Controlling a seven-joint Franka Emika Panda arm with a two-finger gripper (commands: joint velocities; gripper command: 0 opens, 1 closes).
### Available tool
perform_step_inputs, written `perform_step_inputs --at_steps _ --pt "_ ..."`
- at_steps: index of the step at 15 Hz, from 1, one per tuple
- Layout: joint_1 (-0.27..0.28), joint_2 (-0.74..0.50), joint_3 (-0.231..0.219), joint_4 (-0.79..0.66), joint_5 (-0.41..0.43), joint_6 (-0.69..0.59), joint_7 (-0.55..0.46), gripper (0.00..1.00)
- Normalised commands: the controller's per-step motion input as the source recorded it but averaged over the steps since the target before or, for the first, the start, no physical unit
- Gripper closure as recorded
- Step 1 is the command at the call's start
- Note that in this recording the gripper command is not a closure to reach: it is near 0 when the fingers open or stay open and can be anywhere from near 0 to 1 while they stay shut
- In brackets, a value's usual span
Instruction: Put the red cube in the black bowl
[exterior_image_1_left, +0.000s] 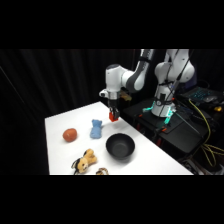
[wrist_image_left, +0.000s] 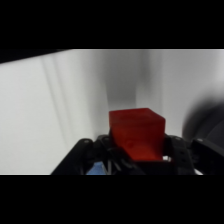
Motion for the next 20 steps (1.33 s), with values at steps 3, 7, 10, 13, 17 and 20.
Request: perform_step_inputs --at_steps 3,7,10,13,17,20 --pt "0.105 -0.21 0.116 0.18 -0.362 -0.45 0.44 1.0" --pt "0.113 0.03 0.154 0.15 -0.07 -0.21 0.19 1.0" --pt "0.151 0.1 0.143 0.16 0.1 -0.09 0.07 1.0" --pt "0.147 0.12 0.115 0.18 0.112 -0.08 0.04 1.0" --pt "0.125 0.12 0.093 0.2 0.204 -0.07 -0.05 1.0" --pt "0.1 0.16 0.069 0.23 0.196 -0.06 -0.07 1.0"
